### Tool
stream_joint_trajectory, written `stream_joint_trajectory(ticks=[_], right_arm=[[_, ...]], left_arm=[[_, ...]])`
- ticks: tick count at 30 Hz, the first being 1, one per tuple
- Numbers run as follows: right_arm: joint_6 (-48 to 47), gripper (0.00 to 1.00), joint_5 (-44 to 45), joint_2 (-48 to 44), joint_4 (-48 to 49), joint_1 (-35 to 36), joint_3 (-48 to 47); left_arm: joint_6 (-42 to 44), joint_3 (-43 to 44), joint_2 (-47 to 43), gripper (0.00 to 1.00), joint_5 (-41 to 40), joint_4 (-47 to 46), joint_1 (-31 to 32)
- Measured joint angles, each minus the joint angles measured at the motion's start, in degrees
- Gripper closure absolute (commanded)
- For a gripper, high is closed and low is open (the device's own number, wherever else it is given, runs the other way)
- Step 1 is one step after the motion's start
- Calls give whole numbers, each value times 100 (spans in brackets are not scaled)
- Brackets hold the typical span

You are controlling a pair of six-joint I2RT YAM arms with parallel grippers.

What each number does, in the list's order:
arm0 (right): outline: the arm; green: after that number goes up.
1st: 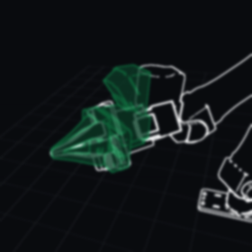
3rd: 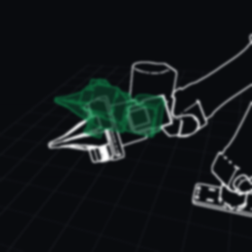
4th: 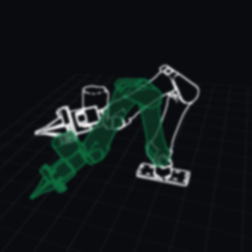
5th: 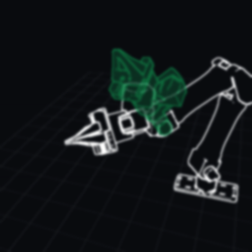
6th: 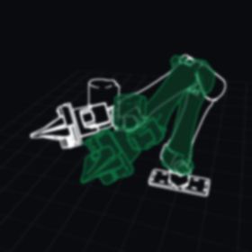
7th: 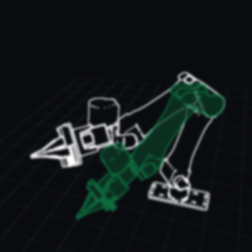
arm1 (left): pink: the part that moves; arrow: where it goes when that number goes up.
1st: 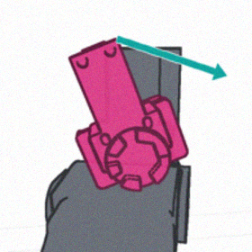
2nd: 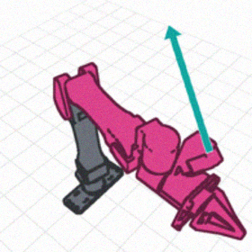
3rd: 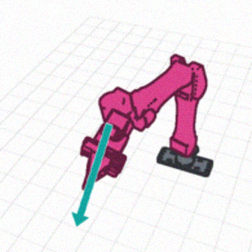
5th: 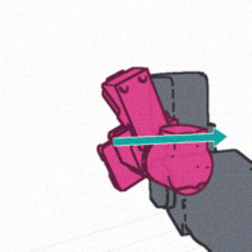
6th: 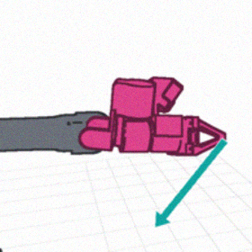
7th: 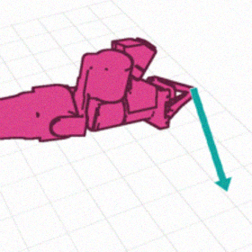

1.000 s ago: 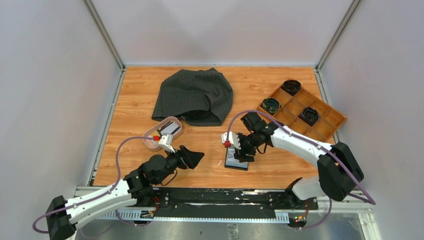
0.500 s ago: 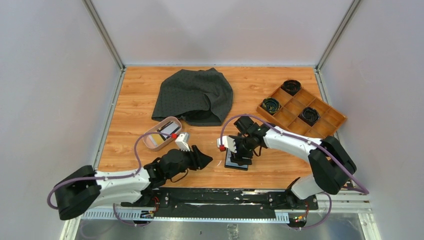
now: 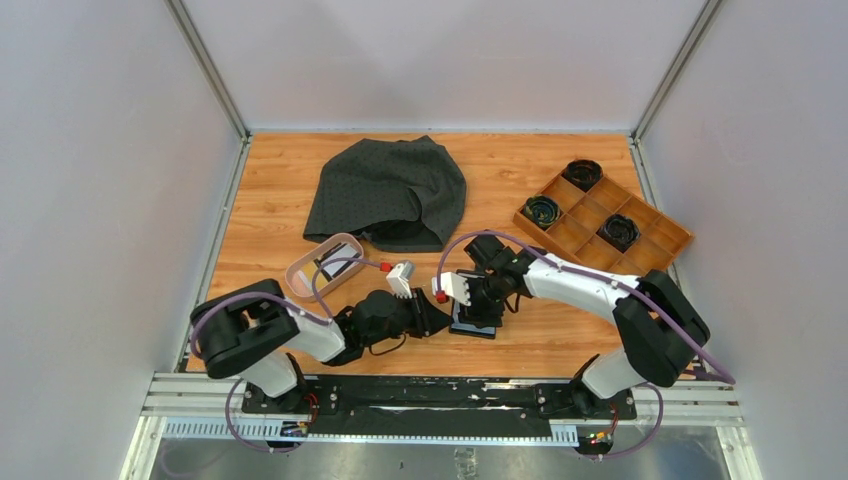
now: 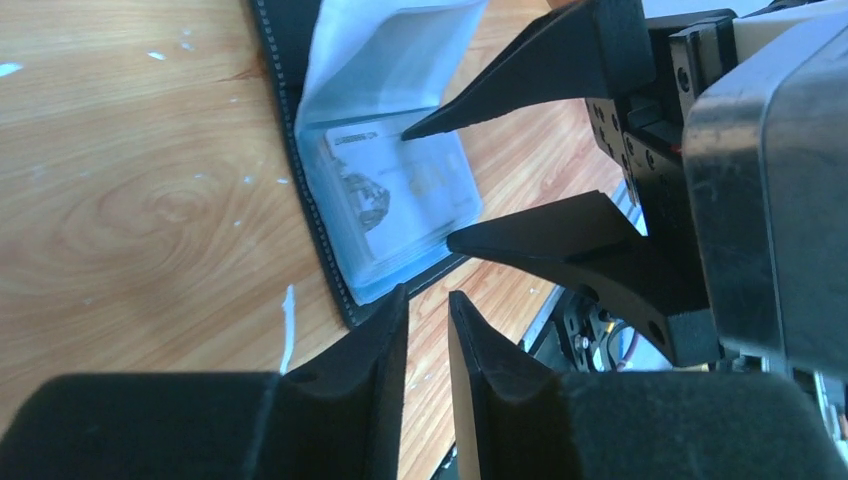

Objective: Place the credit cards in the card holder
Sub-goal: Open the card holder at the center of the board.

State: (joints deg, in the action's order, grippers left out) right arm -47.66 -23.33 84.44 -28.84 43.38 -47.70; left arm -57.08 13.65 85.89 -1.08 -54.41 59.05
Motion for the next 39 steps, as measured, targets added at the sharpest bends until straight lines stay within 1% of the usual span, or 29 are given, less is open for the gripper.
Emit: stream_joint_trajectory(ticks=[4, 8, 18, 23, 25, 27, 30, 33, 39], right_arm=[[4, 36, 57, 0, 20, 31, 0], [4, 33, 107, 0, 48, 63, 0], [2, 32, 297, 9, 92, 227, 0], [4, 36, 361, 39, 116, 278, 0], [4, 38, 374, 48, 127, 289, 0], [7, 42, 387, 48, 138, 299, 0], [9, 44, 393, 48, 155, 306, -2], [15, 48, 409, 42, 177, 310, -2], [46, 50, 535, 7, 184, 323, -4]], left_arm=[[-138, 125, 546, 80, 181, -586, 46], [-243, 131, 896, 81, 260, -1008, 57], [-302, 140, 1440, 84, 232, -1309, 66], [-326, 142, 1746, 85, 208, -1451, 68], [-341, 142, 1777, 86, 175, -1491, 68], [-356, 140, 1781, 87, 109, -1499, 72], [-380, 129, 1781, 87, 7, -1497, 72], [-426, 79, 1781, 88, -83, -1499, 72], [-487, 63, 1827, 88, -190, -1561, 72]])
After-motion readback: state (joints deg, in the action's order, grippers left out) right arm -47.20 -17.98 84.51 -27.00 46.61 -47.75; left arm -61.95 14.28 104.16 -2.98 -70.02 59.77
